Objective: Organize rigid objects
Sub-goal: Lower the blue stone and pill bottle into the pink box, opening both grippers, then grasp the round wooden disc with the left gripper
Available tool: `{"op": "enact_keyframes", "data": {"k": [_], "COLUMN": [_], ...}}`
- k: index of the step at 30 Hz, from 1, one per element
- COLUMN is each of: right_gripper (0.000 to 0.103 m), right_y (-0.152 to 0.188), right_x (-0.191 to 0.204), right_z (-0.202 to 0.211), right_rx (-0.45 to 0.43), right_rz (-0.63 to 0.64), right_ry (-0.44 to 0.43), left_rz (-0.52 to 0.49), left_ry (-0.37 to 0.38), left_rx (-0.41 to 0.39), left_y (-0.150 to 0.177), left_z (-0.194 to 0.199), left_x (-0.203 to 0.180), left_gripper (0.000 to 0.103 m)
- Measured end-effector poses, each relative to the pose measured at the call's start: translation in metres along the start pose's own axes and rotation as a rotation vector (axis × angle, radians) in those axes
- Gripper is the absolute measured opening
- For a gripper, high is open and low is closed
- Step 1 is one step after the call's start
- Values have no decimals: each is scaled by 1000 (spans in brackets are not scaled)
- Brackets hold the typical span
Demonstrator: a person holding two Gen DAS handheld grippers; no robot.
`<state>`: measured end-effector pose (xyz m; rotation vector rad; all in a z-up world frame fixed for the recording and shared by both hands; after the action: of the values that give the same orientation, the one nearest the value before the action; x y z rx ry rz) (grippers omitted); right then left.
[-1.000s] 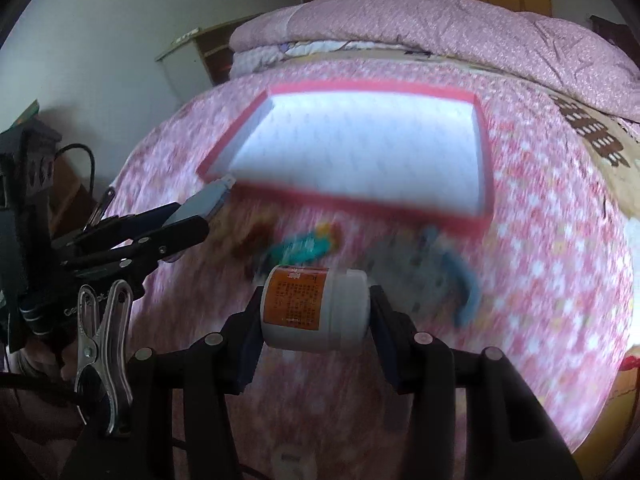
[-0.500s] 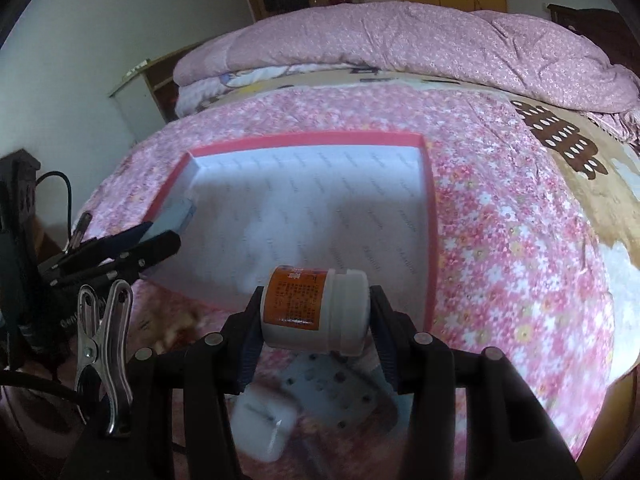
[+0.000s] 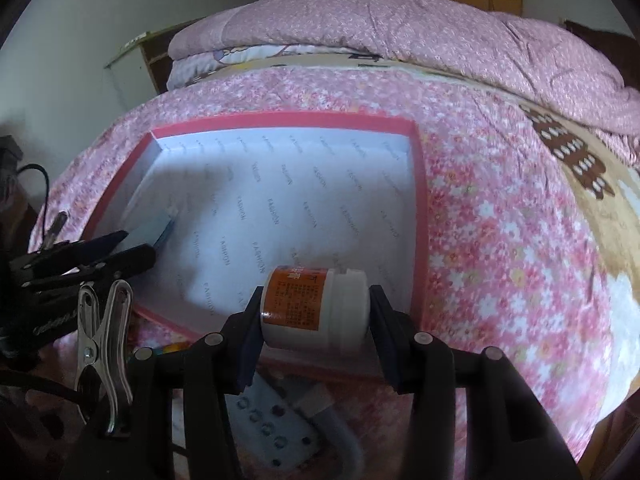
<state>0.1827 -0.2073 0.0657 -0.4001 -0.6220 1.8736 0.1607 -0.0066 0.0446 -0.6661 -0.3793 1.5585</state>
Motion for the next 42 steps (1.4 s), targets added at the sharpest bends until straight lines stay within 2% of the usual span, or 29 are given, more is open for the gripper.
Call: {"op": "enact_keyframes", "data": {"k": [4,7,12,17,19,26,32,42], "right_gripper": [50,50,54,67,68,68,68,68], "right_y": [-2,-2,-1,3,3,11,31,63], "right_x": [0,-2,-3,0,2,13,25,27], "right_z": [0,1,4,18,26,49,63,74], "right_rx": [1,4,14,-18,-44,-96,-115,-102], "right_rz": [-1,-54,-99,-128,-122,-123,-94,-93], "right_ry": [12,-1,-12,-33,-30,-60,-65,-54], "left_rz": [-1,3,-20,23,37,48,33,62], "left_ry": [-6,16,7,30,29,2,-15,-36], "left_rx": [-3,6,-1,-6,-21,-75,-80,-53], "left_y": [3,1,5,6,7,17,38,65], "left_z": [2,2,3,9,18,54,74,82], "left_x": [0,2,-3,2,6,19,29,47], "left_gripper": [49,53,69,69,69,69,69,69]}}
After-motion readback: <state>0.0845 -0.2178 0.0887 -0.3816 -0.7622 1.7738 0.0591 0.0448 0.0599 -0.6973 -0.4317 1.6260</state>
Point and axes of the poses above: each gripper's, at about its wrist camera, not at the fingertips, and z roughly against the way its jaws point, x to its left, y to its underside, the point moved 1 cm from there along -z, roughly the way its jaws point, and after that the axes turned 8 degrees about z, right-handed, at the moved point
